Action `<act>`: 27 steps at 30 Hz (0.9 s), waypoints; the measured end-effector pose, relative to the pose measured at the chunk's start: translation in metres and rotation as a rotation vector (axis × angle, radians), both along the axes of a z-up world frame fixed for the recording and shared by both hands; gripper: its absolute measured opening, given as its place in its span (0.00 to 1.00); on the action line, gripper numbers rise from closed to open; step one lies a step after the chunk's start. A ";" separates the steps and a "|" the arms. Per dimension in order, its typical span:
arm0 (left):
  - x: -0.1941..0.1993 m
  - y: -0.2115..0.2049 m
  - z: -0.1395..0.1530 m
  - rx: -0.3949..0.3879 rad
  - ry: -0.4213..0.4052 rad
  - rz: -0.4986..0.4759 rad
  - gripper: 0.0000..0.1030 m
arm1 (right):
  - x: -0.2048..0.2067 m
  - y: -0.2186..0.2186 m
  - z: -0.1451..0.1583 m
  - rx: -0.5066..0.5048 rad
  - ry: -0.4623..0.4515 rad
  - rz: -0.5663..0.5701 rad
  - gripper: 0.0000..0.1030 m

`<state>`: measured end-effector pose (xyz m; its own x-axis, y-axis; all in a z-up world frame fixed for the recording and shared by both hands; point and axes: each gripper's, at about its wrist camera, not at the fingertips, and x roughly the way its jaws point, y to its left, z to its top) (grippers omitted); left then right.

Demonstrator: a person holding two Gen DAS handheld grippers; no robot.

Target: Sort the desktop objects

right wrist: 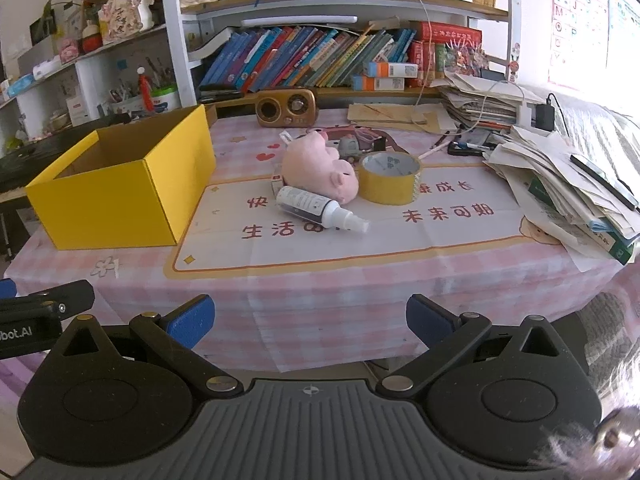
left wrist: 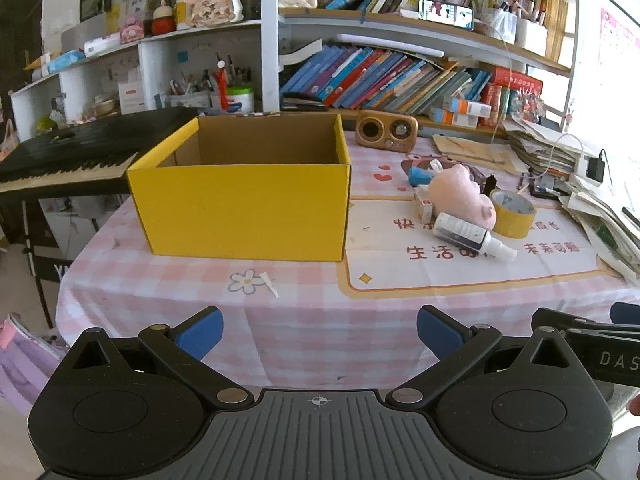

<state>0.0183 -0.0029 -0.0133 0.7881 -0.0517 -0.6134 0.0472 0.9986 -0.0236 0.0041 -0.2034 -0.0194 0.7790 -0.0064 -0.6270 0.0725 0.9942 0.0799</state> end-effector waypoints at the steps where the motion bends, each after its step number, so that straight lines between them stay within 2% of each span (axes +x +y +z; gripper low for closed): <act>1: 0.001 -0.001 0.000 -0.002 0.001 -0.002 1.00 | 0.001 -0.002 0.000 0.001 0.001 0.000 1.00; 27: 0.059 -0.084 -0.015 -0.020 0.074 -0.057 1.00 | 0.052 -0.084 -0.011 -0.001 0.058 -0.019 0.98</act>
